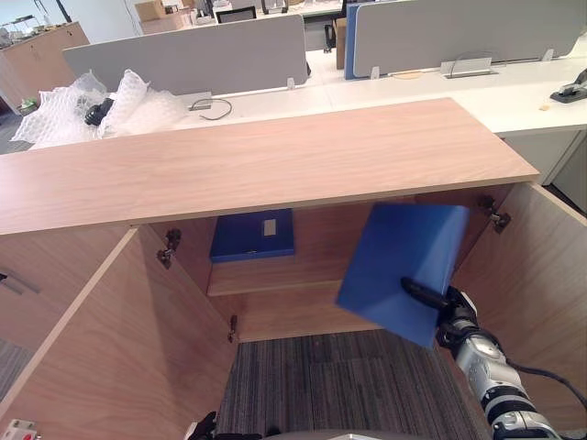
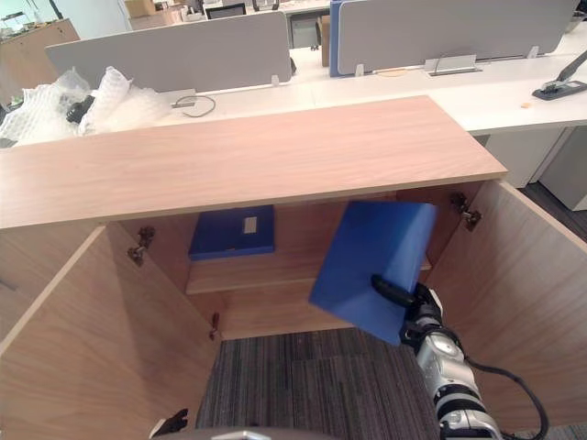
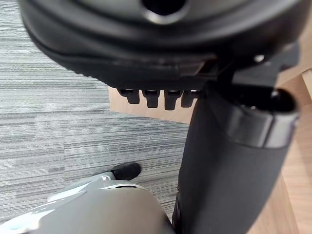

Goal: Walk over to the cabinet, pick up the folder, carry it to the office cabinet, place the folder inside the office cabinet, then close the office cabinet door

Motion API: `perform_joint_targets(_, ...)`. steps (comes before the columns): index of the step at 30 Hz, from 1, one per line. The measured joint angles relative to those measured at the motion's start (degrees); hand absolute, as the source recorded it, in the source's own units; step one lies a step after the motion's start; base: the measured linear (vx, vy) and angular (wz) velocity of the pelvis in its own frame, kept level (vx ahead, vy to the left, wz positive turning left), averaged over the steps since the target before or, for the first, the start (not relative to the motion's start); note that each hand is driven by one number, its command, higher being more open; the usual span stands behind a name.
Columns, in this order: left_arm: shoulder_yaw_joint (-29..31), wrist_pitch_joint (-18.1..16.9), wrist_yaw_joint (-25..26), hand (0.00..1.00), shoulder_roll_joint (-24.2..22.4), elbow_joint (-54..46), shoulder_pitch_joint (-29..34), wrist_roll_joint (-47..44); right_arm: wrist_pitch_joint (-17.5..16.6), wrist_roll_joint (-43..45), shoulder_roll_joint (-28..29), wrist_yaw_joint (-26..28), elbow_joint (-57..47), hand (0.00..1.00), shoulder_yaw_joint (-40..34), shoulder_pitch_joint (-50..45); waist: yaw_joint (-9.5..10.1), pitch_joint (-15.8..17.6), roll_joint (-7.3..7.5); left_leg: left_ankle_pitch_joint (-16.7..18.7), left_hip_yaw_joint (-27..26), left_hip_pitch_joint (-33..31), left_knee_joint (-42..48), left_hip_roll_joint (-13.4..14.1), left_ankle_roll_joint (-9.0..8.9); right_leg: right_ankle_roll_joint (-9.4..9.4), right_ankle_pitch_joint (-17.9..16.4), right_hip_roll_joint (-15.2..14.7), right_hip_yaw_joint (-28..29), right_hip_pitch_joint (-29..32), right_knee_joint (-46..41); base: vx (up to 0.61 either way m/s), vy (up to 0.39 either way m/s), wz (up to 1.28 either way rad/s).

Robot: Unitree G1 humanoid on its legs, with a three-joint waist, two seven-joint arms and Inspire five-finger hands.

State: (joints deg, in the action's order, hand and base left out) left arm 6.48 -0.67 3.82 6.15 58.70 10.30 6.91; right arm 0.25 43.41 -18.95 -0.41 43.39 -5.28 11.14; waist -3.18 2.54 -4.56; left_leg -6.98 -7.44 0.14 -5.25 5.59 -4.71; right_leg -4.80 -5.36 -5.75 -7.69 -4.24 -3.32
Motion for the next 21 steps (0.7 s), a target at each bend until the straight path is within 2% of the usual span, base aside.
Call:
perform_joint_targets(1, 0.4, 0.0, 0.1, 1.00, -0.2, 0.0, 0.0, -0.2, -0.1, 2.8, 0.7, -0.3, 0.3, 0.00, -0.4, 0.6, 0.00, 0.0, 0.01, 0.0, 0.0, -0.1, 0.0, 0.0, 0.01, 0.00, 0.0, 0.0, 0.0, 0.0, 0.1, 0.04, 0.005, 0.02)
perform_joint_targets(3, 1.9, 0.3, 1.2, 1.00, -1.0, 0.0, 0.1, -0.5, -1.1, 14.3, 2.5, -1.5, 1.5, 0.00, -0.6, 2.7, 0.19, 0.2, 0.06, 0.1, 0.1, -0.3, 0.2, -0.2, 0.09, -0.04, 0.0, -0.2, -0.2, -0.1, 0.4, 0.07, 0.009, 0.03)
perform_joint_targets(5, 1.9, 0.3, 1.6, 1.00, -1.3, -0.2, -0.1, -0.7, -2.0, 19.6, 3.8, -2.7, 3.1, 0.00, -1.7, 5.4, 0.44, 0.8, -0.15, 0.1, 0.3, -0.3, 0.2, -0.4, 0.10, -0.06, 0.0, -0.3, -0.5, -0.4, 0.7, 0.05, 0.007, 0.06)
perform_joint_targets(8, 1.9, 0.4, 2.6, 1.00, -2.2, -1.2, -0.1, -1.0, -3.7, 22.8, 4.2, -4.1, 6.1, 0.00, -3.1, 10.0, 1.25, 2.2, -1.01, 0.1, 0.5, -0.2, 0.2, -0.5, 0.13, -0.08, 0.1, -0.4, -0.7, -0.7, 0.8, 0.01, 0.003, 0.04)
perform_joint_targets(10, 1.9, 0.5, 3.2, 1.00, -2.8, -1.8, -0.7, -2.3, -4.9, 24.8, 4.3, -4.9, 9.3, 0.00, -5.2, 15.6, 1.57, 4.6, -2.09, 0.1, 0.5, -1.4, 1.5, -0.5, 0.31, -0.16, -0.1, -0.6, -0.5, 0.5, -0.7, -0.07, 0.013, -0.04)
perform_joint_targets(12, 2.0, 0.0, 3.9, 1.00, -3.5, -4.4, -3.1, -3.8, -6.8, 27.0, 4.0, -6.7, 11.0, 0.00, -8.6, 24.1, 2.70, 10.0, -3.13, 1.3, 0.4, -6.3, 8.1, -0.6, 1.31, -0.35, -2.1, -2.1, 0.5, 6.2, -8.6, -0.21, 0.018, -0.12)
perform_joint_targets(13, 2.5, -0.1, 4.6, 1.00, -3.9, -5.7, -4.3, -4.5, -7.9, 27.3, 4.0, -7.9, 10.1, 0.00, -9.8, 27.7, 3.09, 12.3, -3.60, 3.7, 0.2, -10.2, 13.8, -0.5, 1.67, -0.51, -4.9, -3.2, 1.1, 11.1, -16.2, -0.23, 0.013, -0.07)
perform_joint_targets(14, 3.0, -0.1, 4.6, 1.00, -4.1, -6.3, -4.6, -5.0, -8.2, 27.7, 4.0, -8.4, 9.1, 0.00, -9.8, 28.9, 3.23, 12.7, -3.71, 5.4, 0.1, -12.4, 16.9, -0.6, 1.79, -0.54, -6.5, -3.9, 1.6, 13.7, -20.2, -0.23, -0.003, -0.02)
perform_joint_targets(16, 4.1, -0.7, 5.5, 1.00, -4.6, -8.8, -5.1, -7.7, -8.3, 28.8, 4.3, -9.3, 4.8, 0.00, -9.7, 33.1, 3.80, 15.0, -3.63, 11.4, -0.9, -20.5, 30.3, -1.2, 2.32, -1.04, -12.3, -6.3, 3.9, 22.5, -33.7, -0.21, -0.018, -0.06)
perform_joint_targets(19, 4.3, -1.9, 5.7, 1.00, -5.8, -11.9, -5.2, -9.2, -8.3, 28.8, 4.3, -10.4, 0.4, 0.00, -9.7, 37.2, 4.47, 16.8, -4.83, 16.4, -2.0, -27.2, 41.5, -1.0, 2.96, -1.60, -16.8, -7.9, 6.5, 29.3, -43.7, -0.22, 0.041, -0.13)
perform_joint_targets(21, 5.2, -2.6, 5.7, 1.00, -6.2, -13.5, -5.5, -9.9, -8.5, 28.8, 4.4, -11.6, -2.8, 0.00, -9.9, 40.3, 4.50, 18.3, -4.99, 19.0, -3.2, -31.1, 47.5, -1.0, 3.18, -2.21, -19.0, -8.8, 8.5, 33.9, -49.8, -0.17, 0.082, -0.09)
